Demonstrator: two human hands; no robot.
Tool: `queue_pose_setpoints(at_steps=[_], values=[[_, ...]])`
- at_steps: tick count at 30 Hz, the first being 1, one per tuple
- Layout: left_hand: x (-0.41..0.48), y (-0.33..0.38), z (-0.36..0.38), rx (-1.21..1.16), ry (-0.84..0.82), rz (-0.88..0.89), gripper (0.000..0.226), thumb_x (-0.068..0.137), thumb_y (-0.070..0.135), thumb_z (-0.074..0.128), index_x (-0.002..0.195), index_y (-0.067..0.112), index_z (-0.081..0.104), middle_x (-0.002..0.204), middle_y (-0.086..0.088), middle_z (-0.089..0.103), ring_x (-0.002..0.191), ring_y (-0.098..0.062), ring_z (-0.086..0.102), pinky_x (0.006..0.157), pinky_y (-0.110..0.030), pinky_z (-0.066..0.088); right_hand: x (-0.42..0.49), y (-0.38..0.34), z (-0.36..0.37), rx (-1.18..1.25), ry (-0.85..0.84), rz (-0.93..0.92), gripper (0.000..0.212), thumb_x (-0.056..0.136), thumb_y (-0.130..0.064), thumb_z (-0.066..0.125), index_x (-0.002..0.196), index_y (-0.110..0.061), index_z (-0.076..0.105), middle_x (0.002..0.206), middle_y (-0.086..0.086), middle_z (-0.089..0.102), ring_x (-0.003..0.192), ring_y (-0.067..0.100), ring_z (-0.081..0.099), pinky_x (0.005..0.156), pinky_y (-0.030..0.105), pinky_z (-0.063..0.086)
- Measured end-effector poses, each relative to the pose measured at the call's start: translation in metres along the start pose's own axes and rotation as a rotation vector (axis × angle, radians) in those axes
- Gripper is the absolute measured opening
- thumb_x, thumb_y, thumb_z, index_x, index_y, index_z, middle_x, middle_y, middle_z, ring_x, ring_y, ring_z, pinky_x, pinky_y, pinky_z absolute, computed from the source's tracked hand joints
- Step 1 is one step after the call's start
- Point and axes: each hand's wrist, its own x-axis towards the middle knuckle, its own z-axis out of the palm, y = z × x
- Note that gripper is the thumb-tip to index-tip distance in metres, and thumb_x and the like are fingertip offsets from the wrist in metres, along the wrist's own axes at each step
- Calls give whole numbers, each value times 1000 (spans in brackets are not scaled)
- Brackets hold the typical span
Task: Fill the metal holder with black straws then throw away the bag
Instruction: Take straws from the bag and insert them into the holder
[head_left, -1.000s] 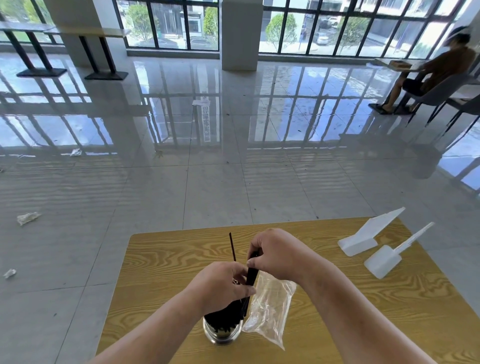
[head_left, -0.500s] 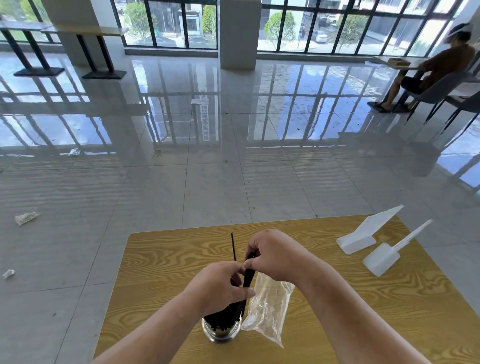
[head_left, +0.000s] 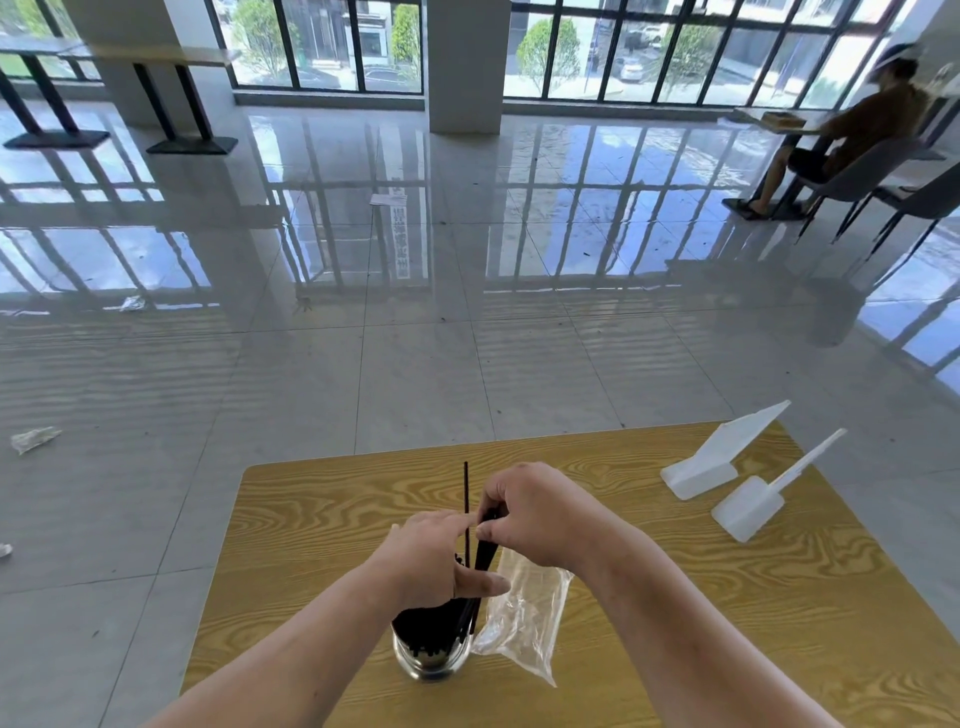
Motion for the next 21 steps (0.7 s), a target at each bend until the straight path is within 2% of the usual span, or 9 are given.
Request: queue_pose_setpoints(at_steps=[3,6,9,11,14,18,21], values=[[-2,-3,-2,-80,23,36,117,66,94,68,165,43,30,175,9,28,162,-18,20,131,-48,23,-5,3,-5,16,15,10,6,90,-30,79,87,-25,78,87,-10,73,74,8,66,66,32,59],[-8,-2,-11,-86,72,104,130,59,106,55,167,39,29,176,9,25,162,-17,21,128,-43,23,-10,7,-15,46,40,25,6,89,-31,80,86,-26,78,86,-11,75,79,6,69,73,34,61],[-16,0,-23,-184,182,147,126,61,111,37,164,38,36,172,6,34,158,-15,30,127,-42,28,-14,12,-29,75,80,36,7,88,-32,81,84,-28,78,77,-14,75,70,-1,68,59,19,53],[-22,3,-30,-252,265,163,116,66,109,35,158,39,48,164,6,46,145,-10,47,122,-40,40,-16,15,-38,112,89,44,9,88,-32,82,81,-29,77,65,-22,71,57,-6,62,48,10,42],[-32,7,-39,-322,347,178,97,67,104,50,144,46,61,146,17,60,117,1,64,105,-37,56,-17,15,-51,197,87,39,11,89,-29,83,80,-29,77,60,-16,70,49,-2,57,47,14,42],[-44,21,-44,-298,347,200,82,58,95,72,127,52,72,123,32,66,104,9,66,95,-26,59,-14,8,-66,364,85,-7,10,90,-25,83,81,-29,79,72,5,78,57,11,64,59,29,55],[-45,32,-43,-244,427,210,39,70,73,80,100,48,78,97,27,70,88,7,65,76,-20,54,-8,2,-68,481,91,-39,7,90,-19,84,84,-21,80,73,7,78,59,13,66,60,30,58]])
